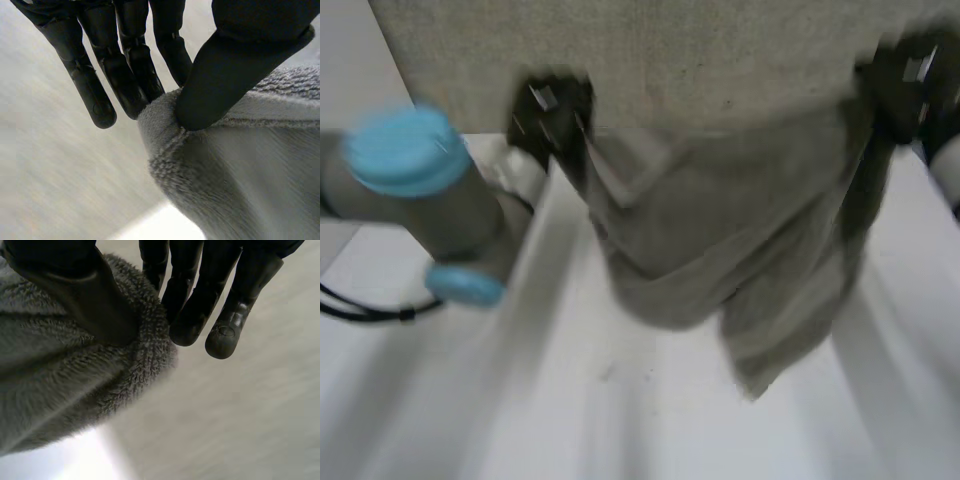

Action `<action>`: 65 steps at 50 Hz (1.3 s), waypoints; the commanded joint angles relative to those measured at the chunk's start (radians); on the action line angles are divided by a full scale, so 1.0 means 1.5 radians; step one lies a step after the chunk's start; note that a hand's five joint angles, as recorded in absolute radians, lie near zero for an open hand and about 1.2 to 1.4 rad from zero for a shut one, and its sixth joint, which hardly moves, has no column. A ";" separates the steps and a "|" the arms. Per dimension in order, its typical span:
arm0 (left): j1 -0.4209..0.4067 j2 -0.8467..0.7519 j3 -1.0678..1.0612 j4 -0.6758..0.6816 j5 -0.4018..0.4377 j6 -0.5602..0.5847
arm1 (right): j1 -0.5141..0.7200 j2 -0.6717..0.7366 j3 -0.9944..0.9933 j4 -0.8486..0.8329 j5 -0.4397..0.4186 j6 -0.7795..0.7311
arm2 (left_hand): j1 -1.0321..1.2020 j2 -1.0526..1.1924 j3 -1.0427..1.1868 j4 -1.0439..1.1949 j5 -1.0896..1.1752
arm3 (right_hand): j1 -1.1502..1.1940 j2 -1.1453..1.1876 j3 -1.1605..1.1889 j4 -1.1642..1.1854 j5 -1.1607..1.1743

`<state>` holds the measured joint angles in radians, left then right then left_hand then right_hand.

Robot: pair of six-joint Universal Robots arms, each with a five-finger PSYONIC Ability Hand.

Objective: Fold the towel.

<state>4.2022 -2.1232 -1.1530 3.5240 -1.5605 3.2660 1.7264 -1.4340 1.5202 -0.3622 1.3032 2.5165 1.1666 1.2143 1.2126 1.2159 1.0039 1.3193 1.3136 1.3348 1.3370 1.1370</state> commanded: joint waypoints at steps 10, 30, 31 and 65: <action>0.115 0.122 -0.069 0.032 -0.044 -0.307 | 0.041 0.020 0.054 -0.189 0.025 0.129 | 0.153 0.121 0.122 0.120 0.145 | 0.051 0.055 0.041 0.040 0.056; 0.275 0.088 -0.361 0.049 0.172 -0.260 | 0.139 0.109 0.307 0.039 -0.057 -0.082 | 0.153 0.121 0.122 0.120 0.145 | 0.051 0.055 0.041 0.040 0.056; 0.288 0.090 -0.368 0.046 0.175 -0.239 | 0.143 0.094 0.309 0.085 -0.058 -0.088 | 0.153 0.121 0.122 0.120 0.145 | 0.051 0.055 0.041 0.040 0.056; 0.338 0.272 -0.530 0.048 0.231 -0.131 | 0.041 -0.005 0.145 0.347 -0.049 0.161 | -0.424 -0.456 -0.454 -0.457 -0.432 | -0.682 -0.678 -0.692 -0.694 -0.677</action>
<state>4.7046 -1.7849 -1.9251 3.5965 -1.2208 3.0246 1.8546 -1.4536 1.6859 0.1601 1.2290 2.7744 0.6371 0.6432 0.6447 0.6444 0.4619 0.2626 0.2532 0.2520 0.2666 0.0777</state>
